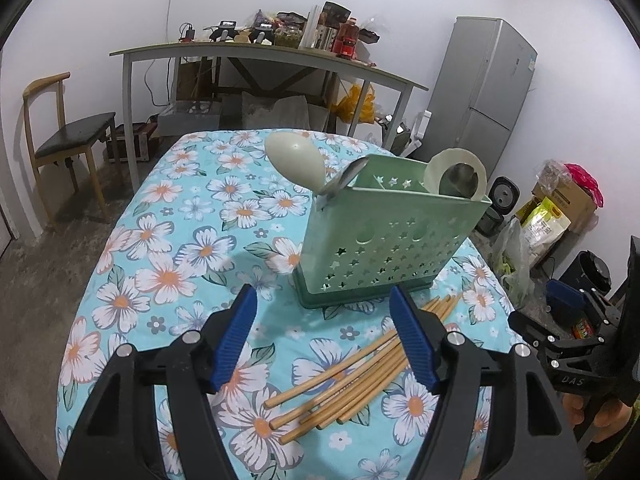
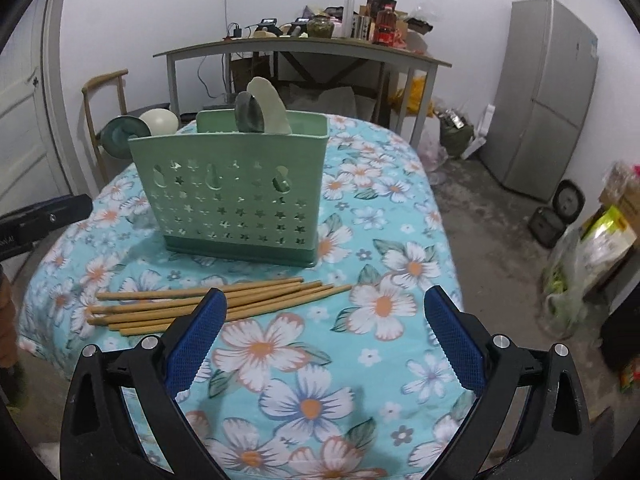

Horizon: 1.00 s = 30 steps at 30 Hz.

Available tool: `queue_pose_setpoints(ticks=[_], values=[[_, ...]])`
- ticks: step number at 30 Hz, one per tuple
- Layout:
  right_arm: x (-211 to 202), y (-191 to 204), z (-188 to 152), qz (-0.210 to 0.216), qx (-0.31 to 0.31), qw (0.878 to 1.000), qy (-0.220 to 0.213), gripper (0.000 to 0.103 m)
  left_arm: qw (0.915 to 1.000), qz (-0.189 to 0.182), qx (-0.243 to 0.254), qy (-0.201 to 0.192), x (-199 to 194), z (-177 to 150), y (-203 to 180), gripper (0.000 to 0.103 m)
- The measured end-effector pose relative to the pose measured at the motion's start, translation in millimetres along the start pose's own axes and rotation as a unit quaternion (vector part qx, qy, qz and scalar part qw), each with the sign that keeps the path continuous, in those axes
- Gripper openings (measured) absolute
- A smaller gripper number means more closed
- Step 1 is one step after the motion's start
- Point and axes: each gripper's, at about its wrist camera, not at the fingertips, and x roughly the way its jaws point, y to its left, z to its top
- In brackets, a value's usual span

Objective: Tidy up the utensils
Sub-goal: 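Lower the white ceramic spoon into the holder and open the right gripper, then move the right gripper down to the wooden chopsticks on the cloth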

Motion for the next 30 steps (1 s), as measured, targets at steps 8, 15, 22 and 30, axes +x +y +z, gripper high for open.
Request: queue_pose_setpoints(ticks=[8, 15, 22, 30], values=[[-11.5, -11.6, 10.8, -0.002, 0.003, 1.000, -0.028, 0.095, 1.0000, 0.002, 0.003, 0.001, 1.0, -0.9, -1.7, 0.067], [-42.5, -34.0, 28.6, 0.087, 0.046, 0.989, -0.107, 0.095, 1.0000, -0.001, 0.002, 0.001, 1.7, -0.9, -2.0, 0.067], [-18.4, -42.9, 19.8, 0.123, 0.099, 0.985, -0.069, 0.095, 0.9999, 0.001, 0.009, 0.005, 7.0, -4.1, -3.7, 0.067], [10.3, -74.7, -6.3, 0.152, 0.184, 0.971, 0.009, 0.095, 0.9995, 0.016, 0.024, 0.010, 12.6, -12.0, -3.6, 0.067]])
